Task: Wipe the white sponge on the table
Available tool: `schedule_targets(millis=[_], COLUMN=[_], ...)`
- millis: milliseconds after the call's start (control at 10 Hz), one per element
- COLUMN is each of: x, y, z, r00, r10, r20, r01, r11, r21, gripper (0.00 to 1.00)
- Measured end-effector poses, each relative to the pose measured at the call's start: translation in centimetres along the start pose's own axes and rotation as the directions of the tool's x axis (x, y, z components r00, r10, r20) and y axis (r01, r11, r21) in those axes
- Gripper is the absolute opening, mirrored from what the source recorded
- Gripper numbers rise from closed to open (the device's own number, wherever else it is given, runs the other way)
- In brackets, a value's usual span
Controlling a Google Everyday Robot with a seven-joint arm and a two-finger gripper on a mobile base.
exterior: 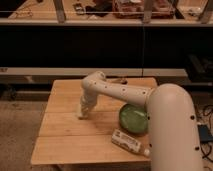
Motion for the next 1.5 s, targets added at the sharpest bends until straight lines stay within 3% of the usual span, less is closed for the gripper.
schedule_targets(millis=[200, 400, 700, 1000, 1500], x=[-1.4, -3.5, -8.4, -13.0, -15.9], y=[-3.0, -4.4, -4.3, -2.0, 5.2], z=[-0.1, -0.2, 0.4, 0.7, 0.1], r00=[0.997, 0.991, 0.985, 0.988, 0.999], r10=[-0.079, -0.137, -0.171, -0.145, -0.004], r20=[0.0, -0.002, 0.021, 0.047, 0.053], r01=[0.079, 0.137, 0.17, 0.143, 0.005], r11=[0.996, 0.99, 0.985, 0.989, 1.0], r21=[0.027, 0.039, 0.039, 0.036, -0.022], gripper=[0.0, 0.0, 0.0, 0.0, 0.0])
